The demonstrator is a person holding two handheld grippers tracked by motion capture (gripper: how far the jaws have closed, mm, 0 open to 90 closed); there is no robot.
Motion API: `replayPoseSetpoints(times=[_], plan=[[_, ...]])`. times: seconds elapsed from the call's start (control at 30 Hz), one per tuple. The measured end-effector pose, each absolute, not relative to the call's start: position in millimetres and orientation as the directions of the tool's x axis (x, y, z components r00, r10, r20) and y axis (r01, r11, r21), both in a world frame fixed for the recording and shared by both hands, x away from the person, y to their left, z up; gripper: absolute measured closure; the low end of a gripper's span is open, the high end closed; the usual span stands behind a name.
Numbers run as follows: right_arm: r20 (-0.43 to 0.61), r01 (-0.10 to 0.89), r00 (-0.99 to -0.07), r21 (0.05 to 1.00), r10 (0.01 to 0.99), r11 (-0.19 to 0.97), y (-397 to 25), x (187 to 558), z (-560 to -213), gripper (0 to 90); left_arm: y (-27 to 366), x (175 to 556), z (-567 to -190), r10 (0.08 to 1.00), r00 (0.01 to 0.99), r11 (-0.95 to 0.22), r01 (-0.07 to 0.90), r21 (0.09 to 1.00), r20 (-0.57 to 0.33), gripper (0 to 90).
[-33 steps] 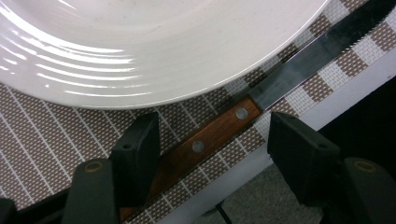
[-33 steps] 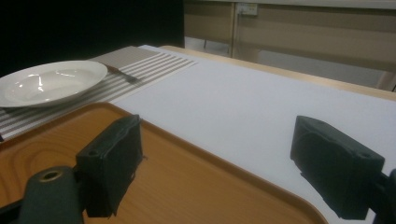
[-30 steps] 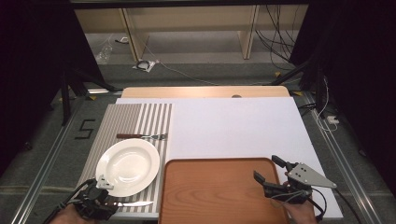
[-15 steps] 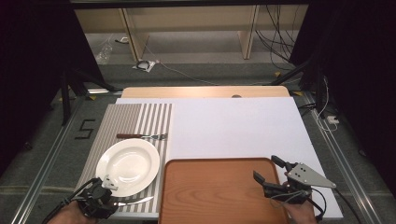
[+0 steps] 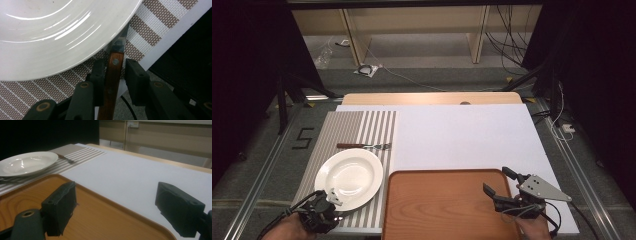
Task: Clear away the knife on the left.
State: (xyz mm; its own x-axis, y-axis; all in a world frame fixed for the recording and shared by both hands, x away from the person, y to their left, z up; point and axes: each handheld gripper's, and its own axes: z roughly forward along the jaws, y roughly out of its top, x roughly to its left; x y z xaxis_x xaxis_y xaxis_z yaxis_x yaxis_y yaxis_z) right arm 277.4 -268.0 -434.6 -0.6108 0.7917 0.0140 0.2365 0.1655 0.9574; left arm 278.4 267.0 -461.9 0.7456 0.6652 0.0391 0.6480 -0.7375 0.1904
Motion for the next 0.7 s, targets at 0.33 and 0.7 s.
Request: replayPoseSetpoints(times=[0.33, 0.7], plan=[[0.013, 0.236, -0.612, 0.957, 0.791, 0.167, -267.8, 277.3, -434.8, 18.2, 263.2, 277.4, -461.2, 0.642, 0.765, -0.758, 0.626, 0.182, 0.042, 75.7], [0.013, 0.238, -0.611, 0.957, 0.791, 0.168, -268.0, 277.7, -435.0, 18.7, 257.6, 275.7, -459.9, 0.621, 0.78, -0.778, 0.604, 0.176, 0.069, 76.8]])
